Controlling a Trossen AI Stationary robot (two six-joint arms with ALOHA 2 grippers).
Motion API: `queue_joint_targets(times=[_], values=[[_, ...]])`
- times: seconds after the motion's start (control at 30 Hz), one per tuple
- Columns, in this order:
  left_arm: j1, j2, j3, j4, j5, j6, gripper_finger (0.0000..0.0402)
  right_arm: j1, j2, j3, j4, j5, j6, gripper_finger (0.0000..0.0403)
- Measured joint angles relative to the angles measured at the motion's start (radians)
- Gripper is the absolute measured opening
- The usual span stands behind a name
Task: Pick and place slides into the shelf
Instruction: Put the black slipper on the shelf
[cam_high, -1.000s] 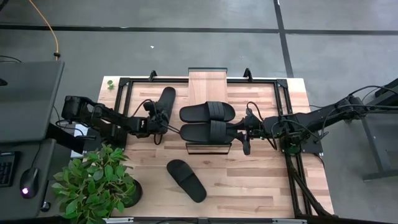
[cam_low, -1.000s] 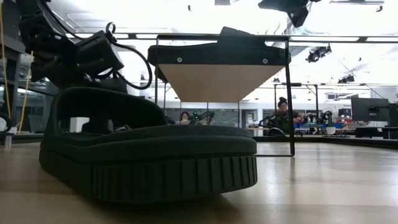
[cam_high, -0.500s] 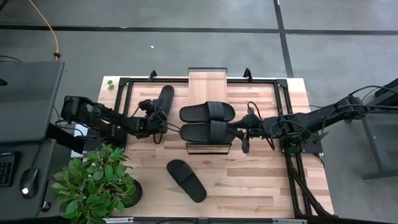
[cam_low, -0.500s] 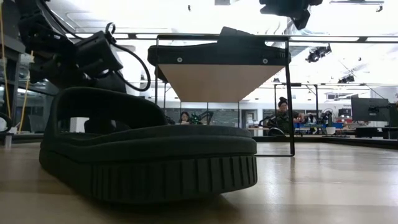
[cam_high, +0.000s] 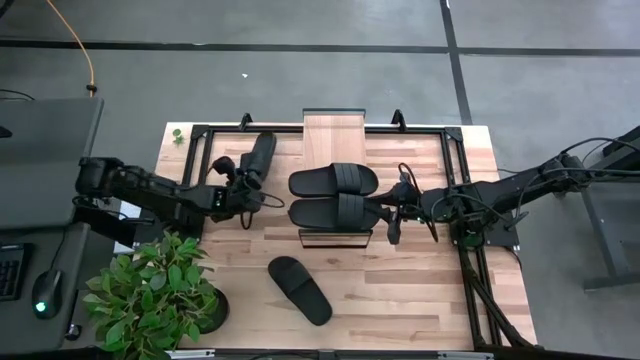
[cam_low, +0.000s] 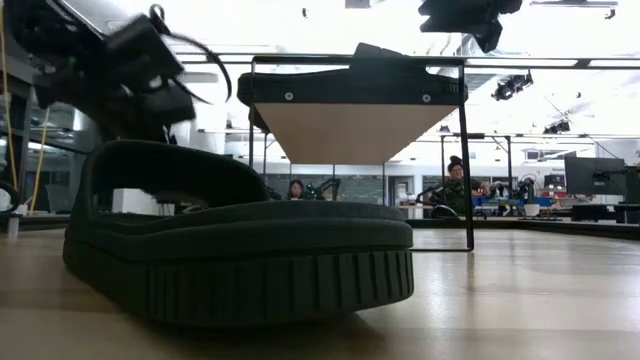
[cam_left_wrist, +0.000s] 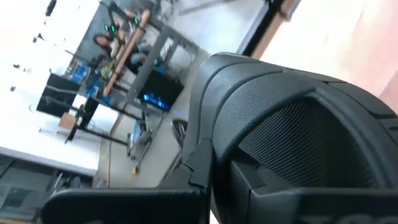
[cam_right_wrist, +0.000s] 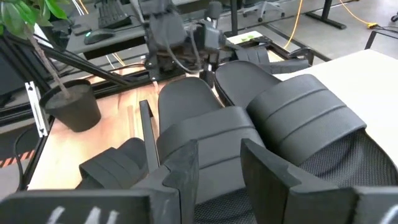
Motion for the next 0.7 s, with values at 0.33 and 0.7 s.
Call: queue_joint_targets(times=[0.33,0.7], values=[[-0.19,-0.167,0.086,-0.153,-0.137,0.001,0.0013,0.0,0.0,0.0,0.003,0.09,0.087,0.011],[-0.454,-0.172,0.238,-0.185,-0.339,0.047,0.0015,0.0,0.094,0.0,0.196,0.071,0.04,0.011]])
